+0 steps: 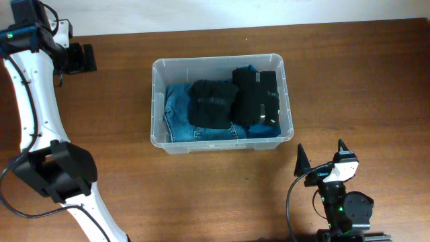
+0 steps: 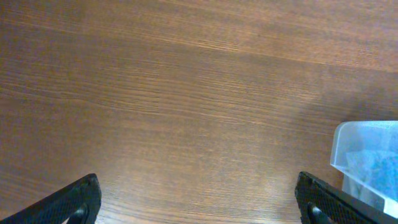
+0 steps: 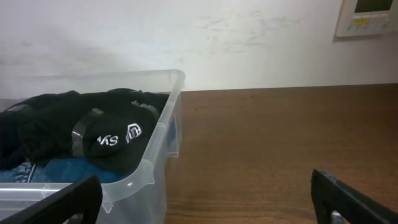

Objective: Pack container

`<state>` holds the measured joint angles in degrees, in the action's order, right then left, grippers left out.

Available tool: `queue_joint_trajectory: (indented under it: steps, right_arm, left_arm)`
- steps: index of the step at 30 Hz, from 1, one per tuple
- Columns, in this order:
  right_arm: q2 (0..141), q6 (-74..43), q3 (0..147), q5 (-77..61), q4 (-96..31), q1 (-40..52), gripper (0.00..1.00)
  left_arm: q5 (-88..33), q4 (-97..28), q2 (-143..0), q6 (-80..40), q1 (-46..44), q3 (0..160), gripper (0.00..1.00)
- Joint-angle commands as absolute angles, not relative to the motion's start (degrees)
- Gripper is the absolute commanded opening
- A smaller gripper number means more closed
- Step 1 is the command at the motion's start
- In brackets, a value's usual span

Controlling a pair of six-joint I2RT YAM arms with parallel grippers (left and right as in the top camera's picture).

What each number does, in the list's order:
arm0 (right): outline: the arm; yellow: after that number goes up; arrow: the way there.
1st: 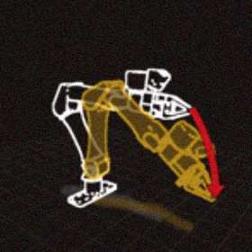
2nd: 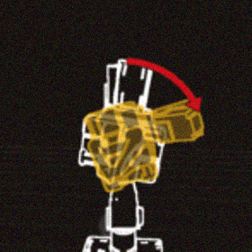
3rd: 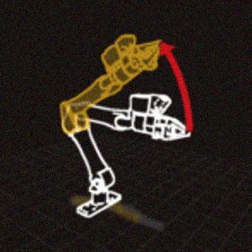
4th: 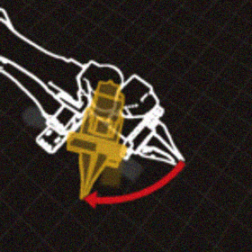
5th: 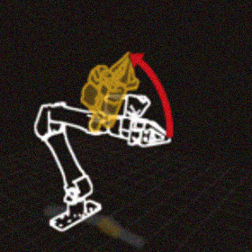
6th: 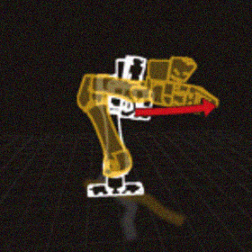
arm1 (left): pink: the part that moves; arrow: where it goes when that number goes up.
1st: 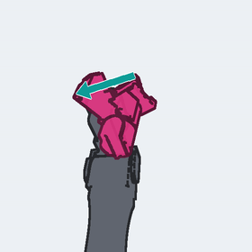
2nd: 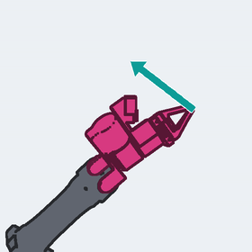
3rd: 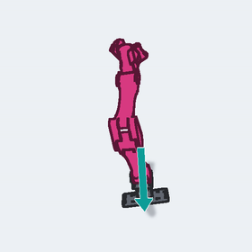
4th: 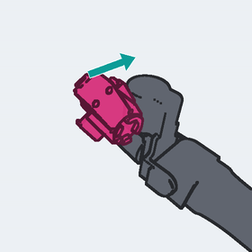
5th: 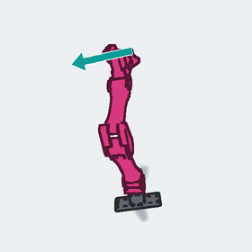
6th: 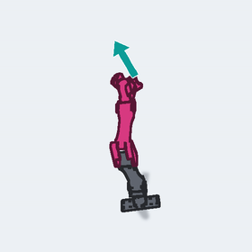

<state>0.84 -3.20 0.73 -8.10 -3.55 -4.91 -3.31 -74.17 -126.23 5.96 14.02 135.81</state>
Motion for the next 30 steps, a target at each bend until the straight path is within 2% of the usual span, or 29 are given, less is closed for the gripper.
queue_joint_trajectory:
  steps: [1, 8, 11, 15, 23, 30]
  right_arm:
    - [0.2, -3.4, 0.3, -8.8, -3.6, -5.3, 0.98]
    - [0.2, -3.4, 0.3, -8.8, -3.6, -5.3, 0.98]
    - [0.2, -3.4, 0.3, -8.8, -3.6, -5.3, 0.98]
    - [0.2, -3.4, 0.3, -8.8, -3.6, -5.3, 0.98]
    - [0.2, -3.4, 0.3, -8.8, -3.6, -5.3, 0.98]
    - [0.2, -3.4, 0.3, -8.8, -3.6, -5.3, 0.98]
  left_arm:
    - [-9.4, -71.7, -121.7, 6.0, 14.1, 135.8, 0.99]
    - [-12.3, -65.1, -115.2, 6.1, 8.7, 134.7, 0.99]
    - [-12.3, -59.8, -110.5, 6.1, 6.2, 127.7, 0.99]
    - [-12.3, -46.0, -99.8, 6.0, 4.1, 107.4, 0.99]
    - [-11.6, -28.6, -78.2, 6.1, 3.9, 71.2, 0.99]
    - [-11.6, -12.3, -62.4, 6.0, 3.9, 45.9, 0.99]
